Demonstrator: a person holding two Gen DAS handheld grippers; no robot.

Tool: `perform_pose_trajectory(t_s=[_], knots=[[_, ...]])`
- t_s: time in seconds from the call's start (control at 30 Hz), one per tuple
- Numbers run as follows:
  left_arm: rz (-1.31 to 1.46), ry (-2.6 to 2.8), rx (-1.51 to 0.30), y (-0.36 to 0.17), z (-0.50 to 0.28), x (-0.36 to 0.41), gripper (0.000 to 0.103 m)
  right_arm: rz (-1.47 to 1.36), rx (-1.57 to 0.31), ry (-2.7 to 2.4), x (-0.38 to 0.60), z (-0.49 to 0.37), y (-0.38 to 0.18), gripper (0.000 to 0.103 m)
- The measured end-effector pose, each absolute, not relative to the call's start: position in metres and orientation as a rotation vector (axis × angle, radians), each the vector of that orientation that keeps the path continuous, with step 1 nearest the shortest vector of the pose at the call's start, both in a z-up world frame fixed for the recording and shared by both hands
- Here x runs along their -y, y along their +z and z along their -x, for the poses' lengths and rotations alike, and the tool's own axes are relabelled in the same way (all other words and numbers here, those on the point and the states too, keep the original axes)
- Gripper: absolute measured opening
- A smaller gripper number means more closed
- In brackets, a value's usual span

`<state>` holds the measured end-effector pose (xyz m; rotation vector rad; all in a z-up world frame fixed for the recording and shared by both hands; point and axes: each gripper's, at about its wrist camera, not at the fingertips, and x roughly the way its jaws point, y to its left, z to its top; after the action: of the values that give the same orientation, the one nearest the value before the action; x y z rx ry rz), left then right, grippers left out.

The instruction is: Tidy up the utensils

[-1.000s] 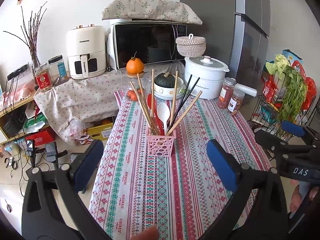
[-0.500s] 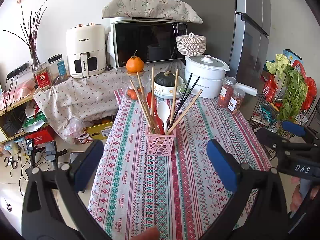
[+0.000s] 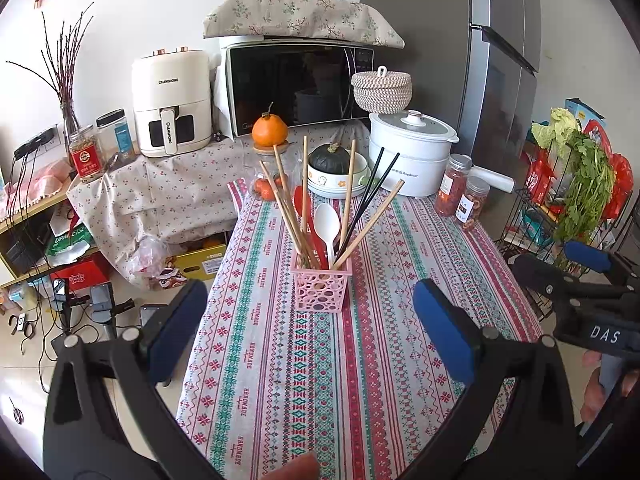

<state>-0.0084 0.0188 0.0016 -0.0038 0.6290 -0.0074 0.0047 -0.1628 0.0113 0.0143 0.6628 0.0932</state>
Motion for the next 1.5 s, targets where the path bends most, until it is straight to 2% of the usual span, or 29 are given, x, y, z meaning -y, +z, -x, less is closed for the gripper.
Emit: perform_pose_trajectory(t_s=[1.5], knots=[[-0.011, -0.018, -0.631, 0.0011, 0.0102, -0.017, 0.102, -0.025, -0.668, 0.089, 0.1616, -0.0031, 0.0082, 0.103]])
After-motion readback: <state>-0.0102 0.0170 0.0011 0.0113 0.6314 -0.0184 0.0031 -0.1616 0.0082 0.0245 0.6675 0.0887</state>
